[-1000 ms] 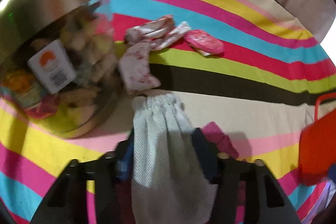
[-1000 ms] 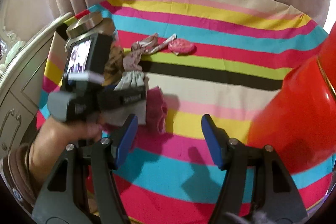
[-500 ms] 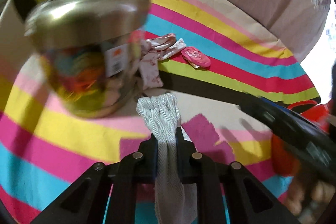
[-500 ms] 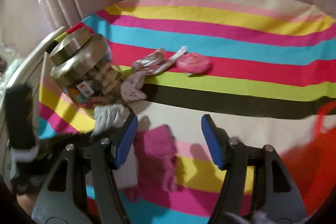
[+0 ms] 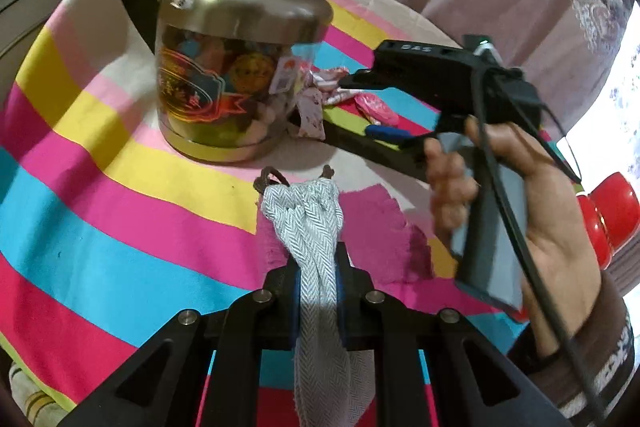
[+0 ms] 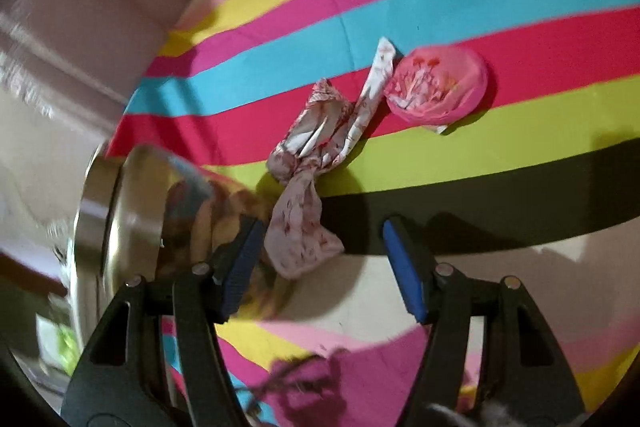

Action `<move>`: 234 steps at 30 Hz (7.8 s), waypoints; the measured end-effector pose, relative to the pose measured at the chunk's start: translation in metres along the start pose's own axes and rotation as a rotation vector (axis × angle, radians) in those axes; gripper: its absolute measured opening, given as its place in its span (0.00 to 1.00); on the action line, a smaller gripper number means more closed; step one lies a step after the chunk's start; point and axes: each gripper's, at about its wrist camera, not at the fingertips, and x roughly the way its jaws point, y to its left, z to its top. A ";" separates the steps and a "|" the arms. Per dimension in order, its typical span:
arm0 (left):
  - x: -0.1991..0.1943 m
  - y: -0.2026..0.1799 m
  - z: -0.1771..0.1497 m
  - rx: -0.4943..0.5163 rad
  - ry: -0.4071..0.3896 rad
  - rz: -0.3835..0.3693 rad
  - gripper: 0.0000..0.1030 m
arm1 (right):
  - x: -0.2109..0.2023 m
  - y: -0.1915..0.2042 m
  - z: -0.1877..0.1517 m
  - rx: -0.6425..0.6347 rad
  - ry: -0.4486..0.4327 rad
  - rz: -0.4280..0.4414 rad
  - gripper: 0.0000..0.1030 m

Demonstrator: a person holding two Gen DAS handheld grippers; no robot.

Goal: Organize soft objects
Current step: 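Grasp the white floral cloth with the right tool while the left tool holds the pouch, then carry the pouch with the left tool while the right tool carries the floral cloth to the box, then open the left tool over the white box while the right tool releases the floral cloth, then move both open tools back over the cushion, then lower the left tool onto the pink knit glove and close on it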

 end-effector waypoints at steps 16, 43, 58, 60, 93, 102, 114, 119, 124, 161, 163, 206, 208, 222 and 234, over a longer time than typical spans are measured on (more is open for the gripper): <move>-0.001 0.006 -0.003 -0.018 -0.015 -0.017 0.14 | 0.057 0.009 0.017 0.114 0.116 0.008 0.47; -0.021 0.012 -0.008 -0.036 -0.091 0.012 0.14 | -0.096 0.027 -0.075 -0.233 -0.138 -0.136 0.06; -0.064 -0.013 -0.009 0.018 -0.163 -0.028 0.14 | -0.186 0.043 -0.176 -0.452 -0.286 -0.328 0.06; -0.069 -0.019 -0.014 0.027 -0.164 -0.035 0.14 | -0.198 0.044 -0.187 -0.464 -0.314 -0.353 0.06; -0.134 -0.212 -0.115 0.372 -0.040 -0.414 0.14 | -0.452 -0.113 -0.296 -0.144 -0.577 -0.718 0.06; -0.132 -0.274 -0.153 0.508 0.039 -0.516 0.14 | -0.505 -0.171 -0.305 0.010 -0.629 -0.830 0.06; -0.119 -0.331 -0.184 0.646 0.146 -0.605 0.16 | -0.514 -0.208 -0.293 0.079 -0.624 -0.901 0.07; -0.107 -0.344 -0.194 0.668 0.206 -0.610 0.52 | -0.512 -0.213 -0.294 0.091 -0.609 -0.913 0.25; -0.103 -0.343 -0.193 0.658 0.210 -0.596 0.55 | -0.513 -0.210 -0.295 0.088 -0.628 -0.908 0.50; -0.082 -0.148 -0.102 0.305 0.127 -0.294 0.55 | -0.381 -0.092 -0.282 -0.230 -0.392 -0.736 0.62; -0.080 -0.134 -0.099 0.298 0.124 -0.269 0.55 | -0.370 -0.083 -0.280 -0.252 -0.375 -0.723 0.63; 0.054 -0.032 -0.010 0.867 0.330 0.010 0.81 | -0.215 0.003 -0.206 -0.524 -0.142 -0.544 0.73; 0.063 -0.034 -0.011 0.896 0.361 -0.004 0.81 | -0.206 0.009 -0.192 -0.535 -0.145 -0.540 0.73; 0.084 -0.031 0.003 0.828 0.307 -0.043 0.83 | -0.148 0.021 -0.080 -0.469 -0.234 -0.550 0.78; 0.063 -0.032 -0.002 0.823 0.281 -0.016 0.26 | -0.083 0.008 -0.007 -0.400 -0.263 -0.540 0.79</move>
